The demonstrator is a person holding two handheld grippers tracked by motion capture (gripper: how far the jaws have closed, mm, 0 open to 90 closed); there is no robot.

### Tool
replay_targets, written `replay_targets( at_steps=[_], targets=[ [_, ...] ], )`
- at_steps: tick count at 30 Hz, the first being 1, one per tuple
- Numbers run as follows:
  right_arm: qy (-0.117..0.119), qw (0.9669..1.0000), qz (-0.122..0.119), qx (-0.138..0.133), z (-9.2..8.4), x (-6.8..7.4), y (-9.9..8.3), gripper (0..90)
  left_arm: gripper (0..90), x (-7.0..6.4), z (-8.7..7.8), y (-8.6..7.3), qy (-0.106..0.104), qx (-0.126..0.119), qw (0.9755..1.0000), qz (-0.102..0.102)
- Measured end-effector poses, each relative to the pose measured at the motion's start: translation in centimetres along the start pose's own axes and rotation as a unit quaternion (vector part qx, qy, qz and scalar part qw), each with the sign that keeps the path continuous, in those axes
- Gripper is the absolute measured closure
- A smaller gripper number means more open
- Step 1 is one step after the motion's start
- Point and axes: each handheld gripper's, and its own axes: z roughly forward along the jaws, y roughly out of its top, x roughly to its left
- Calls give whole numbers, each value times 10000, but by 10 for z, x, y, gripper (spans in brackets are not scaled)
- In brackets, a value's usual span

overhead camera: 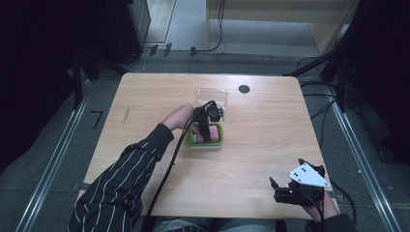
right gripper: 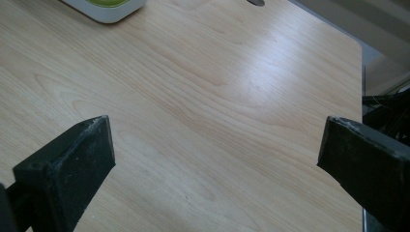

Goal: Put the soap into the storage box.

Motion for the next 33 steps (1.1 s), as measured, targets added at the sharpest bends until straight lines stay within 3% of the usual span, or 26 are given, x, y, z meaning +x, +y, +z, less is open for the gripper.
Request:
replay_targets(
  at_steps=[1, 2, 6, 10, 17, 22, 33],
  targets=[
    [2, 10000, -14, 7, 0, 0, 0, 0, 301, 0, -1, -1, -20, 26, 10000, -23],
    [0, 10000, -14, 5, 0, 0, 0, 0, 283, 3, -3, -1, -90, 42, 9998, -186],
    [4, 10000, -13, -1, 0, 0, 0, 0, 222, 2, -5, -2, -144, 88, 9995, -282],
    [12, 10000, -14, -19, 0, 0, 0, 0, 137, 1, -8, -2, -57, 155, 9992, -354],
    [43, 10000, -52, -30, 2, 1, 2, 0, 117, -1, -13, -6, 82, 204, 9984, -524],
    [54, 9999, -75, -62, 3, 2, 4, 0, 113, -1, -15, -13, 61, 210, 9976, -661],
    [181, 9996, -203, -126, 9, 4, 10, 0, 102, -5, -25, -39, 132, 254, 9948, -973]
  ],
)
